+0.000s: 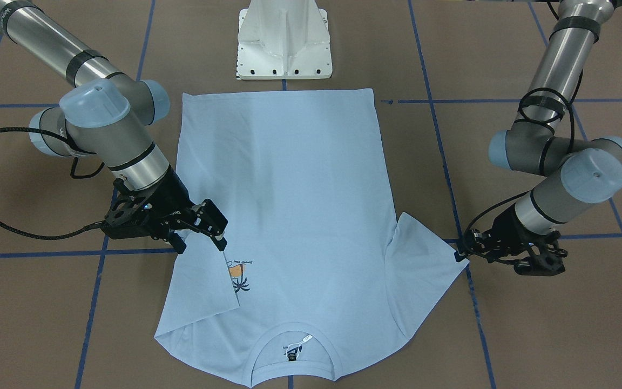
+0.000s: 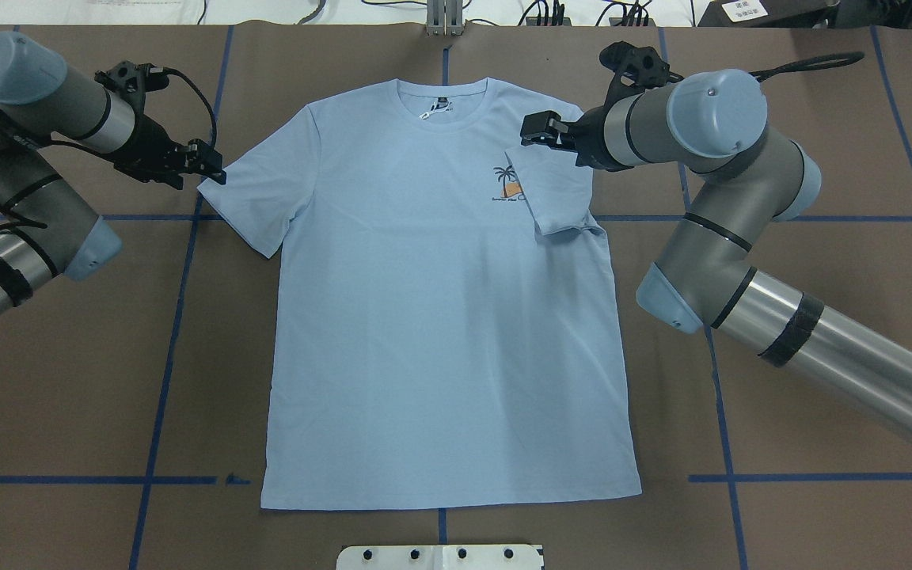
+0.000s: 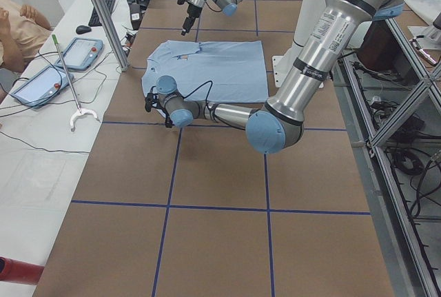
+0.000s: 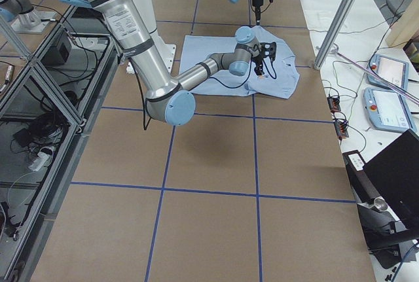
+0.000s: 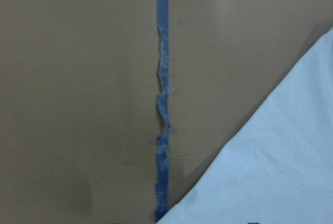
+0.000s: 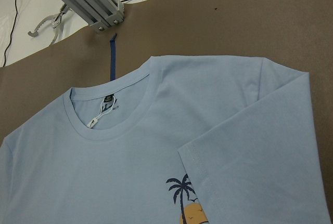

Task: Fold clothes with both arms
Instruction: 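Fold the sleeve nearest the left gripper inward over the shirt body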

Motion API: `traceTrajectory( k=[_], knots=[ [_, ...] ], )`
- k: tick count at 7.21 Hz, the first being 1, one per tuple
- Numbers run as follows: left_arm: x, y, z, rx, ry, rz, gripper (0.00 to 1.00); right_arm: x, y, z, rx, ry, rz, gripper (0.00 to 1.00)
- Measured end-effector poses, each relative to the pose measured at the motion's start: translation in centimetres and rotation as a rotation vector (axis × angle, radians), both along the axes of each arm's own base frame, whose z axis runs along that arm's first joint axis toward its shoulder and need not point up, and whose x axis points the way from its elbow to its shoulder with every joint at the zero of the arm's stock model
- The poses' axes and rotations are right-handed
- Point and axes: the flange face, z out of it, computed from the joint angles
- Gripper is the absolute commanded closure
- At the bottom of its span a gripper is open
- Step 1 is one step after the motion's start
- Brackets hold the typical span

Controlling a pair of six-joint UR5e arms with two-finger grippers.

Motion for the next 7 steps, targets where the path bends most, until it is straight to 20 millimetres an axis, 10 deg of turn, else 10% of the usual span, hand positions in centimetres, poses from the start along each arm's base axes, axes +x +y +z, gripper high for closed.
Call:
traceTrajectory(
  k=[5, 7],
  knots=[
    [0.87, 0.11, 0.67, -0.006, -0.007, 0.011, 0.39, -0.01, -0.01, -0.04, -0.001, -0.001, 0.002, 0.0],
    [1.0, -0.15, 0.98, -0.006, -0.012, 0.007, 1.0, 0.0, -0.01, 0.0, -0.001, -0.001, 0.002, 0.0]
  ],
)
